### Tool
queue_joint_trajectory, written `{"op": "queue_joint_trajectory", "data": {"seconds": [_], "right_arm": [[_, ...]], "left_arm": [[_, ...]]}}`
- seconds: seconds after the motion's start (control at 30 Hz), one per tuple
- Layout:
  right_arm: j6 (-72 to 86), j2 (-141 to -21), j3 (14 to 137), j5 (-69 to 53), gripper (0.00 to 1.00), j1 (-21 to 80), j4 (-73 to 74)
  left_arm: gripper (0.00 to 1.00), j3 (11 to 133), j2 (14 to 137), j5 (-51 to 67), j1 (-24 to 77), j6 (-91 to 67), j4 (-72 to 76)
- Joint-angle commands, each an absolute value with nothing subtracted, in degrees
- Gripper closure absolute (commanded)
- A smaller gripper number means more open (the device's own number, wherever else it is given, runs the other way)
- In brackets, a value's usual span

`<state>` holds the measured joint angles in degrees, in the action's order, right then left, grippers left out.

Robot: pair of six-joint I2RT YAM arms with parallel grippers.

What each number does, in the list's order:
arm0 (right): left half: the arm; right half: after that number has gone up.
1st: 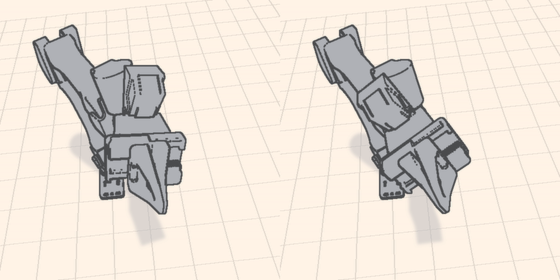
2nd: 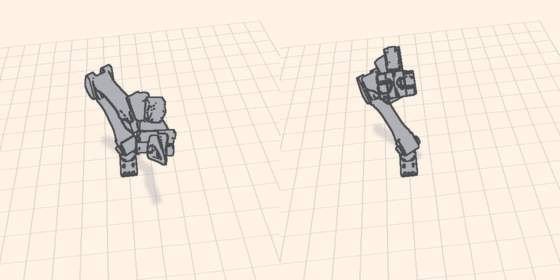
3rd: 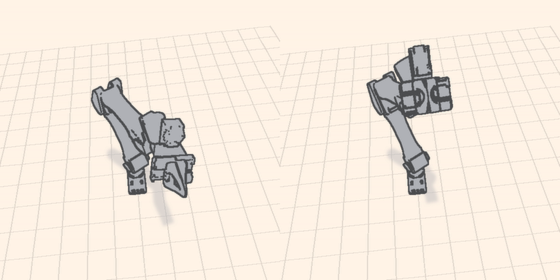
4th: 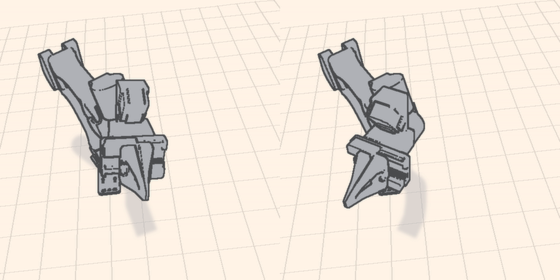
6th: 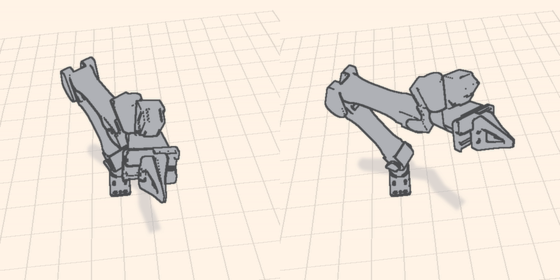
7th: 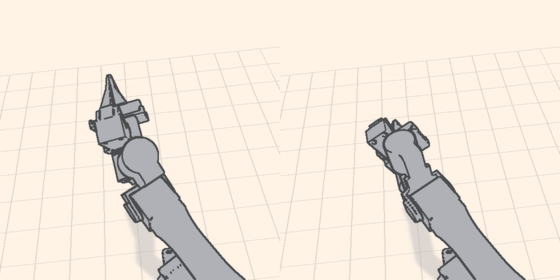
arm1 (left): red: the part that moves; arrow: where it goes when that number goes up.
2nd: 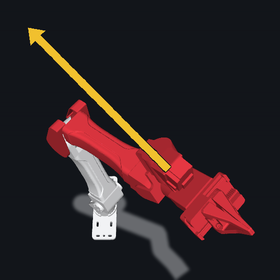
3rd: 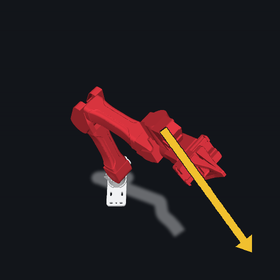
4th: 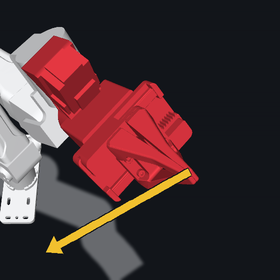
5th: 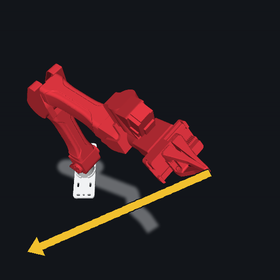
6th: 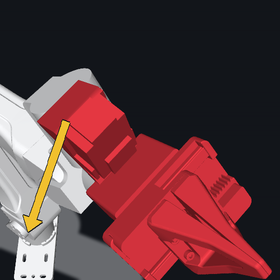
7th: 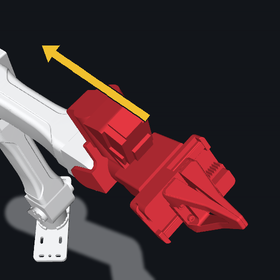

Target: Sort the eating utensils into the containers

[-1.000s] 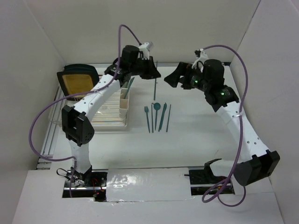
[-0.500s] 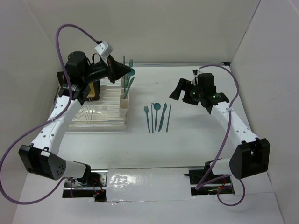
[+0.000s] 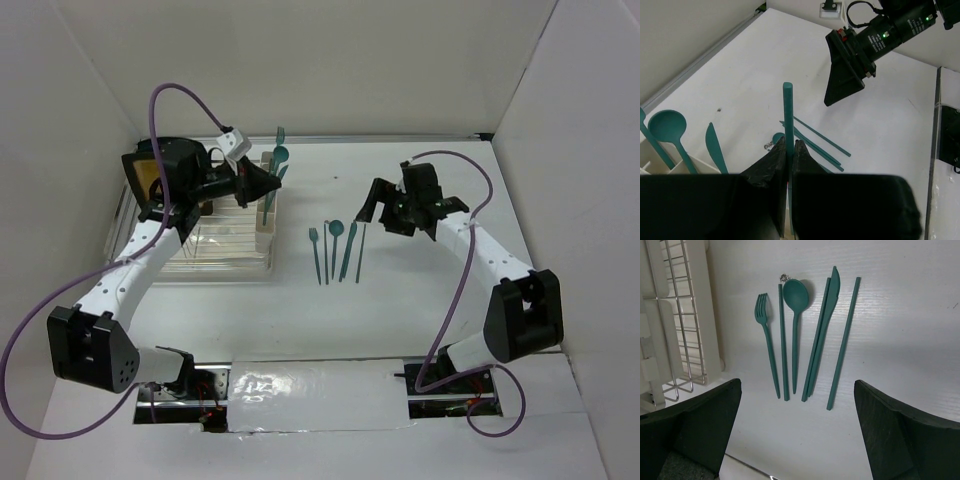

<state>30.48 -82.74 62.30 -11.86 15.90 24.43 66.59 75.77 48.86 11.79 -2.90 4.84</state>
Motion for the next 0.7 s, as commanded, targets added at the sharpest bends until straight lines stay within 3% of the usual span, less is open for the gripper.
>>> {"op": "queue_joint_trajectory", "data": {"seconds": [0.0, 0.47, 0.53, 0.6, 0.67], "right_arm": [[31.55, -82.79, 62.58, -10.2, 0.0, 16.96, 25.05], [33.92, -86.13, 63.02, -7.74, 0.0, 18.72, 25.58], [34.45, -86.66, 62.49, -6.69, 0.0, 18.89, 25.05], [35.42, -87.97, 63.1, -4.05, 0.0, 19.77, 25.58], [35.85, -89.99, 63.8, -1.76, 0.0, 20.13, 27.86]], "left_arm": [[0.99, 66.54, 74.71, 51.94, 11.42, -0.62, 11.16], [0.91, 57.92, 75.94, 53.0, 11.69, 2.89, 17.93], [0.88, 57.22, 76.2, 52.74, 11.69, 3.07, 17.93], [0.75, 56.78, 76.29, 51.6, 11.78, 3.43, 18.02], [0.72, 56.43, 76.64, 49.93, 12.13, 3.34, 18.19]]}}
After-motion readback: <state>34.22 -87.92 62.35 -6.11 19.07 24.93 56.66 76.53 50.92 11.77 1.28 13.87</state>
